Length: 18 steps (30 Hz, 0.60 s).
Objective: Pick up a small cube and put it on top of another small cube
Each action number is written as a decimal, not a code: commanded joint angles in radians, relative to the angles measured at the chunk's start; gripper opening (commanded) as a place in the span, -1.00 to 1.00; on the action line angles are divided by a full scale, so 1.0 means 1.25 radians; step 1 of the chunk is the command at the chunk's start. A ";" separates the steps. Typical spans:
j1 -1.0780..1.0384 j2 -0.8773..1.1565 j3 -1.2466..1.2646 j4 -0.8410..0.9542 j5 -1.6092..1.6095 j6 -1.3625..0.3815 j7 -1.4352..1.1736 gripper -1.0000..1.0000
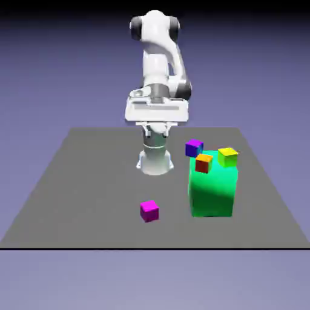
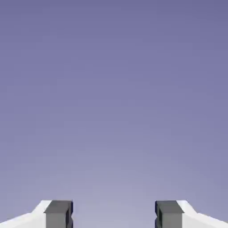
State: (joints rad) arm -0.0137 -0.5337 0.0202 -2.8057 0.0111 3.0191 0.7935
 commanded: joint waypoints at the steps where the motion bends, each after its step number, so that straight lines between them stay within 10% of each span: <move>1: -0.017 0.024 0.013 0.003 0.007 -0.012 0.035 0.00; 18: -0.307 0.434 0.241 0.052 0.132 -0.213 0.626 0.00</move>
State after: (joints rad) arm -0.3967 0.0088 0.3220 -2.7411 0.1766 2.7523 1.5763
